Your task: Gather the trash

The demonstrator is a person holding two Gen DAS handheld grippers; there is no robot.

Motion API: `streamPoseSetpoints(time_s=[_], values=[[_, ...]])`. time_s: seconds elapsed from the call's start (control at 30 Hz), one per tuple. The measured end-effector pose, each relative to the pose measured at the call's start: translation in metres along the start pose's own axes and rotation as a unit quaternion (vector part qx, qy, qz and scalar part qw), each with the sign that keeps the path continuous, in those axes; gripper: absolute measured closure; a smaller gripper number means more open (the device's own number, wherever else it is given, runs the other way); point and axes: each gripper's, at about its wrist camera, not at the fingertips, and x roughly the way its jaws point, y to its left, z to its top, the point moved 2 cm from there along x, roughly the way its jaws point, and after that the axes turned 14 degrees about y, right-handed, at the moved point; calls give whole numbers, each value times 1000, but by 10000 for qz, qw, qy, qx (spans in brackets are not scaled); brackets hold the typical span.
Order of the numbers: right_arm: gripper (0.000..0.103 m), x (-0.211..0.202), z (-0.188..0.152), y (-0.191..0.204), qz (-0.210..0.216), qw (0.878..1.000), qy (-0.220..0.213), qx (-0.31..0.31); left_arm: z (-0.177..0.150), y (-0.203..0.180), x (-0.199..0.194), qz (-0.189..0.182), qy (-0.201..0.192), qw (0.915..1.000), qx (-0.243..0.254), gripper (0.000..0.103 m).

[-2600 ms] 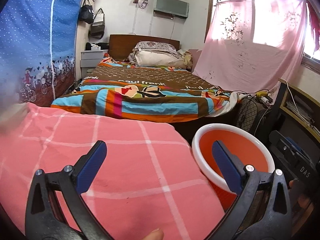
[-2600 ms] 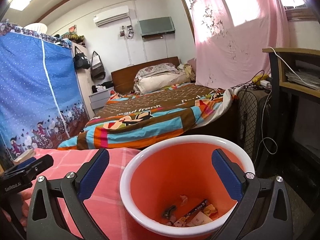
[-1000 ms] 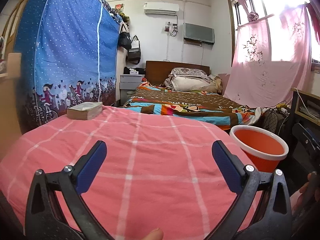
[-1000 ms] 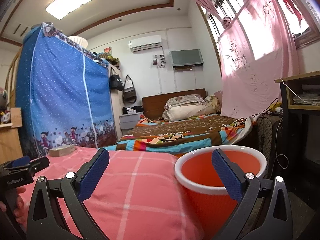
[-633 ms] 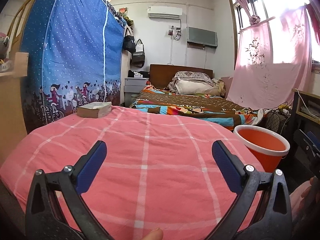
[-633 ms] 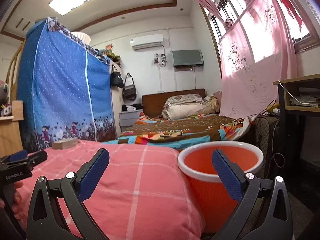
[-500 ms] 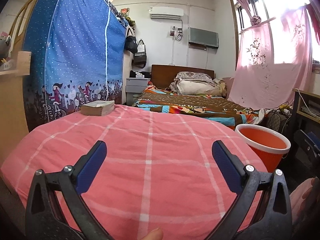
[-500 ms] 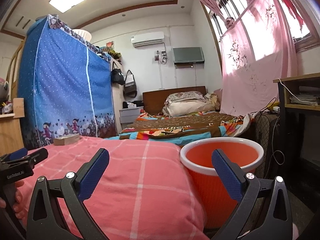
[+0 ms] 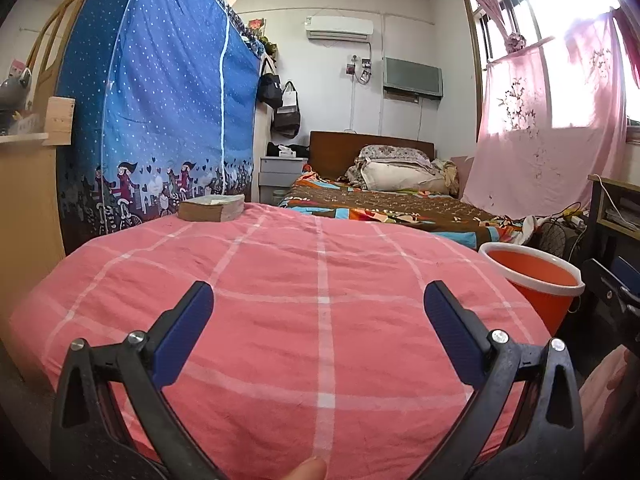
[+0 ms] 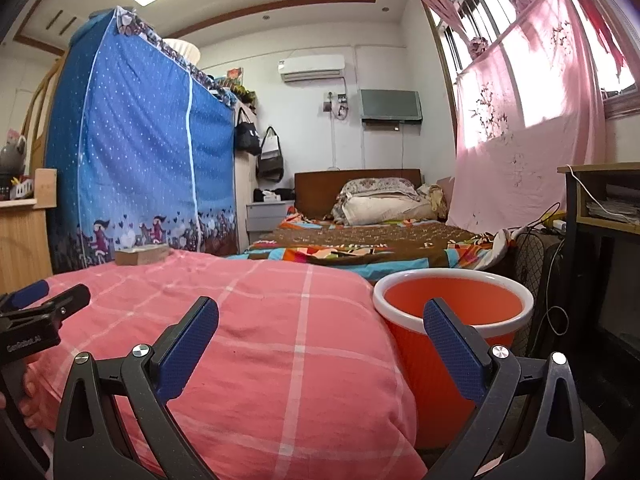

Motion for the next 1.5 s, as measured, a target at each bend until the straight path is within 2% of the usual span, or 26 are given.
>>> streamPoseSetpoints(time_s=[0.43,1.5], values=[[0,4,-4,-1,6,9999,150,-36,-1,-1,-2,0,4,10000,28,0],[0,5,-4,-2,-12,9998,174,4,-3,-6,-4,-2,22,10000,58,0]])
